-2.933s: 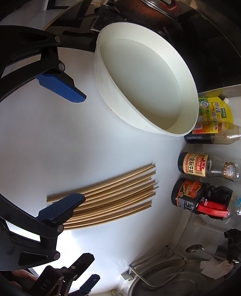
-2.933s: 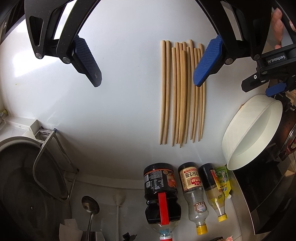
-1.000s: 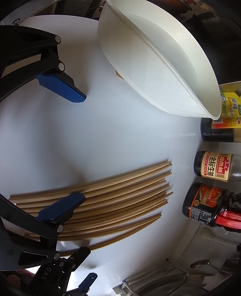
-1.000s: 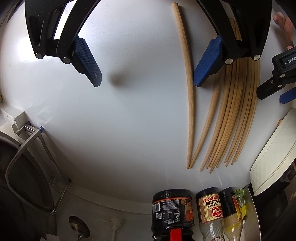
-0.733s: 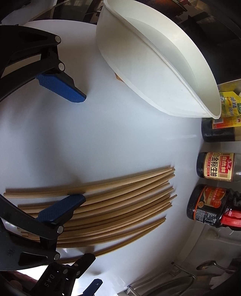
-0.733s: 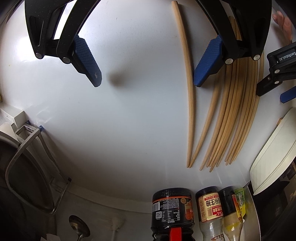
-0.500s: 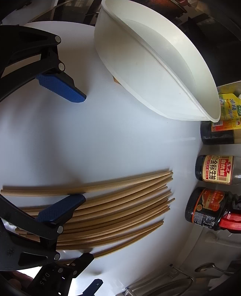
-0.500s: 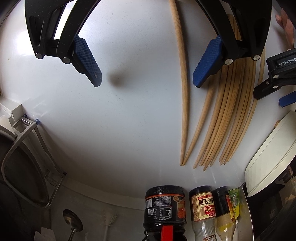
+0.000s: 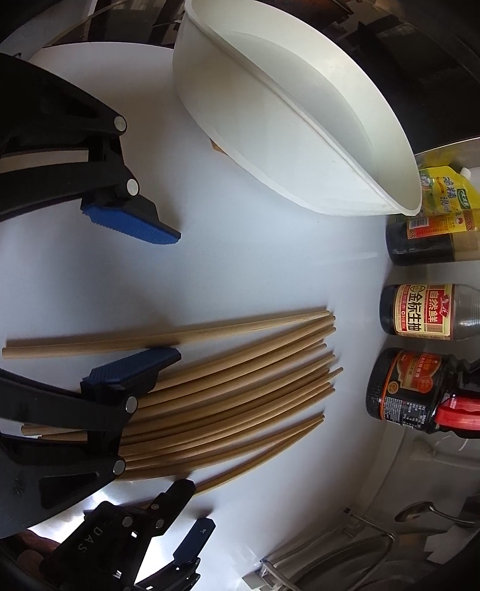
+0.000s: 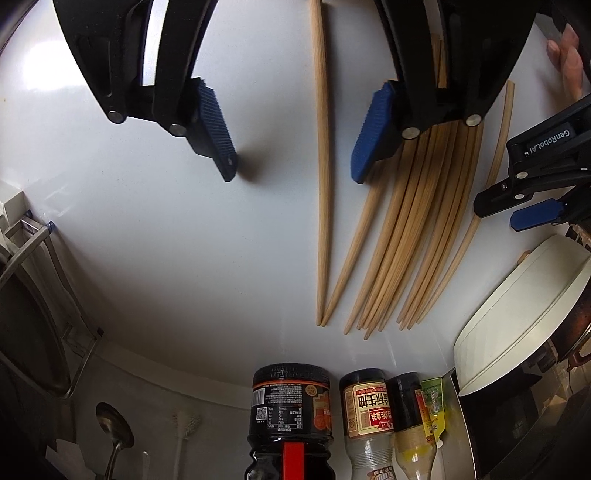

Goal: Organize utensils
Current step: 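Lower the right tool to the chopsticks and pinch one chopstick, then carry the chopstick into the white basin and open the right tool, then withdraw the right tool from the basin back toward the chopsticks, then lower the right tool and pinch another chopstick from the row, then carry the chopstick into the white basin and open the right tool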

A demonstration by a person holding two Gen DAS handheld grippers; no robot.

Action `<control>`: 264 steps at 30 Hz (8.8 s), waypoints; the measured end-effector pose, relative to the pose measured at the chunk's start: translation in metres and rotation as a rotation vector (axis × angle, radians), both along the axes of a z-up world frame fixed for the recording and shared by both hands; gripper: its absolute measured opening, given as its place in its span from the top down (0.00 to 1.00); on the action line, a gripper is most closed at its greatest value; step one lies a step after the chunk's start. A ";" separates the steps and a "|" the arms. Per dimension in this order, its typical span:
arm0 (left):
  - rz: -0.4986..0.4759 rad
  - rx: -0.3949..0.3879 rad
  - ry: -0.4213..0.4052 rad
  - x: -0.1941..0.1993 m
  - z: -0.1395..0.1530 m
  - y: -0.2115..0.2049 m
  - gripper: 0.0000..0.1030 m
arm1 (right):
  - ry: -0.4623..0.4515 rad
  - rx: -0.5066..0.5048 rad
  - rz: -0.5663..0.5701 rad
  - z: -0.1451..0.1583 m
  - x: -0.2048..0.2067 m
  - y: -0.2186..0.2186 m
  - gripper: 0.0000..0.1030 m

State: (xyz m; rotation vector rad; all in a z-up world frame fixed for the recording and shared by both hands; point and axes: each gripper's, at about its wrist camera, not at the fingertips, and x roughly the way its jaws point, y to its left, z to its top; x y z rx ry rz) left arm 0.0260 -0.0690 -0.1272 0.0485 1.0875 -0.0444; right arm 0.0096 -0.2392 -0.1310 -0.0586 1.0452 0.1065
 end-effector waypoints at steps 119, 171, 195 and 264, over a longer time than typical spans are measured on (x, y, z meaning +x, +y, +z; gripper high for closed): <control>0.085 -0.086 -0.089 0.002 0.103 0.202 0.34 | 0.023 0.164 0.094 0.111 0.013 0.182 0.66; -0.016 -0.094 -0.031 -0.012 0.025 0.023 0.12 | 0.040 0.057 -0.083 0.011 -0.014 0.017 0.46; -0.036 -0.041 0.004 -0.003 0.008 -0.003 0.12 | -0.005 -0.017 -0.084 0.006 -0.014 -0.006 0.45; -0.101 -0.165 -0.098 0.031 0.115 0.055 0.93 | -0.107 0.139 0.008 0.113 0.014 0.051 0.94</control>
